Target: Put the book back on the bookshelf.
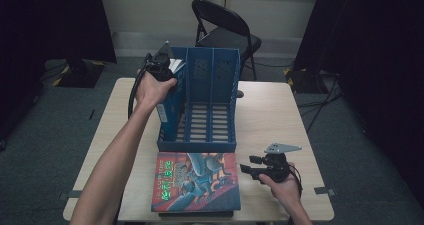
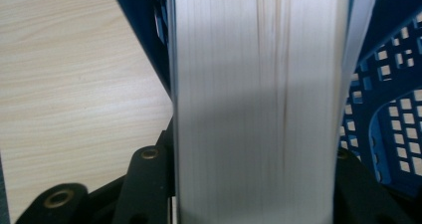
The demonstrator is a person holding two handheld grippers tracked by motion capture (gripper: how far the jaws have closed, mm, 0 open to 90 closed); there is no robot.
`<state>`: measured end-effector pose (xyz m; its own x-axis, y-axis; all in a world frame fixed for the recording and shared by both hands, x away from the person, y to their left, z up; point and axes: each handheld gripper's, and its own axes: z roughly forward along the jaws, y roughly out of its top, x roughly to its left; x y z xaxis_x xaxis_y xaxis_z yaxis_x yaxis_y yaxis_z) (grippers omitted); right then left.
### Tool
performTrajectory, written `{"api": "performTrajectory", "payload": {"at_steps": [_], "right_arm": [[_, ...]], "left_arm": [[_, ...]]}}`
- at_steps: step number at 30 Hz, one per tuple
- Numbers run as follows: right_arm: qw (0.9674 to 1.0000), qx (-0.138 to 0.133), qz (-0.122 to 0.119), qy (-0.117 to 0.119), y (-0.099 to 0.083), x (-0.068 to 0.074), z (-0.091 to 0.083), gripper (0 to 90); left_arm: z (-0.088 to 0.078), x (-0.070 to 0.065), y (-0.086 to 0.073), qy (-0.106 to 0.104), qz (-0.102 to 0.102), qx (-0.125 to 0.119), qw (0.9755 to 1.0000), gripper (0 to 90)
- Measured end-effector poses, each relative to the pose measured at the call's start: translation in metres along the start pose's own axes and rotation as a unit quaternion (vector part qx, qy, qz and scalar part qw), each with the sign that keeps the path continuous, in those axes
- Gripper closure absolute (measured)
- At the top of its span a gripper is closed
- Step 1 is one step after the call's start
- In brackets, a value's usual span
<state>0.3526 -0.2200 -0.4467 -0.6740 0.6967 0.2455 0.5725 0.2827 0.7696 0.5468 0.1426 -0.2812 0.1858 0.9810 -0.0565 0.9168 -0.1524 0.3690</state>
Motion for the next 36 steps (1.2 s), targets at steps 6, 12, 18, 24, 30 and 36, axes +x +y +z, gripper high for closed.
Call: {"api": "performTrajectory", "payload": {"at_steps": [6, 12, 18, 24, 30, 36], "right_arm": [[1.0000, 0.002, -0.001, -0.002, 0.000, 0.000, 0.001, 41.9], [1.0000, 0.005, -0.002, -0.002, 0.000, 0.001, 0.003, 41.9], [1.0000, 0.009, -0.002, -0.003, 0.000, 0.002, 0.004, 41.9], [0.9999, 0.010, -0.004, -0.003, 0.000, 0.003, 0.005, 41.9], [0.9999, 0.011, -0.006, -0.003, 0.000, 0.004, 0.006, 41.9], [0.9999, 0.012, -0.004, -0.005, 0.000, 0.004, 0.007, 41.9]], "left_arm": [[-0.001, 0.010, -0.015, -0.028, 0.017, -0.014, 0.9994, 46.9], [-0.005, 0.010, -0.037, -0.042, 0.043, -0.071, 0.9957, 42.2], [-0.006, 0.015, -0.056, -0.063, 0.054, -0.109, 0.9905, 39.3], [-0.004, 0.025, -0.077, -0.081, 0.052, -0.142, 0.9852, 38.5], [0.004, 0.030, -0.092, -0.100, 0.056, -0.155, 0.9812, 40.6], [0.008, 0.033, -0.112, -0.108, 0.073, -0.187, 0.9737, 41.1]]}}
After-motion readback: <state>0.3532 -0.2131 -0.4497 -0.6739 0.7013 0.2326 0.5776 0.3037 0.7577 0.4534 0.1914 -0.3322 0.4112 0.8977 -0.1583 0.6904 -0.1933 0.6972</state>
